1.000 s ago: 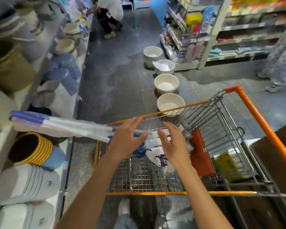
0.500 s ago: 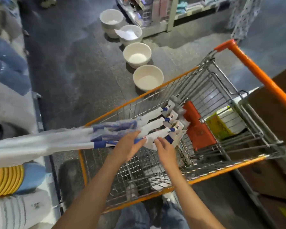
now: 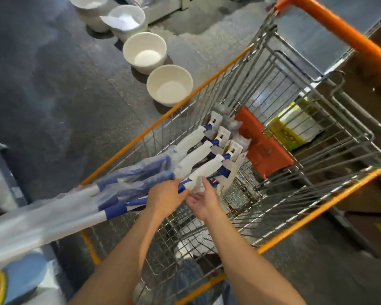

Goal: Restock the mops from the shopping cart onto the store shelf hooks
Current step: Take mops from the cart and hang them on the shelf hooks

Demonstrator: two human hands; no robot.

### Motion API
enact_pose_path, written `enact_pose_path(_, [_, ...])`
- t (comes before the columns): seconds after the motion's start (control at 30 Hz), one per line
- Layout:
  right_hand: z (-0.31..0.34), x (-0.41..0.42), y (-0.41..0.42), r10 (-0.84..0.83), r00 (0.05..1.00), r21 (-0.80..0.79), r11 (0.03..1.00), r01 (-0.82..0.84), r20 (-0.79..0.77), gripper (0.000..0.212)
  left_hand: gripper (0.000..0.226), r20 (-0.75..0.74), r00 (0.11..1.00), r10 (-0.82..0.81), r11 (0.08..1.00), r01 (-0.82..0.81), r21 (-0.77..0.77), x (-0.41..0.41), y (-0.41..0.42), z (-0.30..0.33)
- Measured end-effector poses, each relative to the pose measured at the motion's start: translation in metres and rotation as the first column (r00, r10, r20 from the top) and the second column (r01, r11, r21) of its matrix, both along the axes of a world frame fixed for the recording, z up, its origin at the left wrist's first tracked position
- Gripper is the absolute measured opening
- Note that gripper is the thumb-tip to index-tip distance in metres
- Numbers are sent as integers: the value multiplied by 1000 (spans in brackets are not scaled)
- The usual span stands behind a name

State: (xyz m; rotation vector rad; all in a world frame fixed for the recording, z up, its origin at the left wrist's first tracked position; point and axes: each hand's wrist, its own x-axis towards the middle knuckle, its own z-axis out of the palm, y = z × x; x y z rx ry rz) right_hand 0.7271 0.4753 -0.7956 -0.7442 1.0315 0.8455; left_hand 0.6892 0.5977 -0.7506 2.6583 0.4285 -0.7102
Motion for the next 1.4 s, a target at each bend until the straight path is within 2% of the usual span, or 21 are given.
enact_pose_path(0.07, [-10,6,7,-70,997,28,997,71,-41,68,35,13,1000,-23,1000,23,7,2,3,-6])
enact_pose_path(0.17, [-15,11,13,-159,984,57,985,164,-79,49,30,31,998,-55,999,54,3,0,5,-12])
enact_pose_path(0.2, [-16,11,14,-182,980,70,980,188,-77,48,27,30,998,-47,999,47,-8,-1,5,-12])
enact_pose_path(0.3, [-21,7,15,-227,970,78,969,235,-90,58,18,19,1000,-19,997,20,-70,-4,6,-17])
enact_pose_path(0.47, [-23,-5,14,-246,968,110,962,251,-55,51,25,-12,1000,12,983,-14,-180,-15,11,-13])
enact_pose_path(0.63, [-9,-12,6,-281,959,130,951,281,-17,39,32,72,997,-9,991,18,-131,-19,10,5])
enact_pose_path(0.93, [43,-6,-20,-308,936,155,946,284,171,33,34,149,987,56,967,-17,-253,-17,-1,47])
enact_pose_path(1.07, [70,-7,-26,-345,917,151,936,319,200,32,37,195,977,89,958,-30,-285,-15,-3,73])
enact_pose_path(1.23, [107,-11,-34,-293,918,137,954,265,268,23,35,286,953,102,953,-11,-304,-18,-9,121])
enact_pose_path(1.3, [122,-14,-37,-274,908,145,960,239,318,27,34,302,948,96,962,-11,-272,-19,-11,138])
enact_pose_path(1.4, [151,-16,-40,-256,882,136,966,219,395,44,32,329,938,109,960,-14,-279,-22,-15,163])
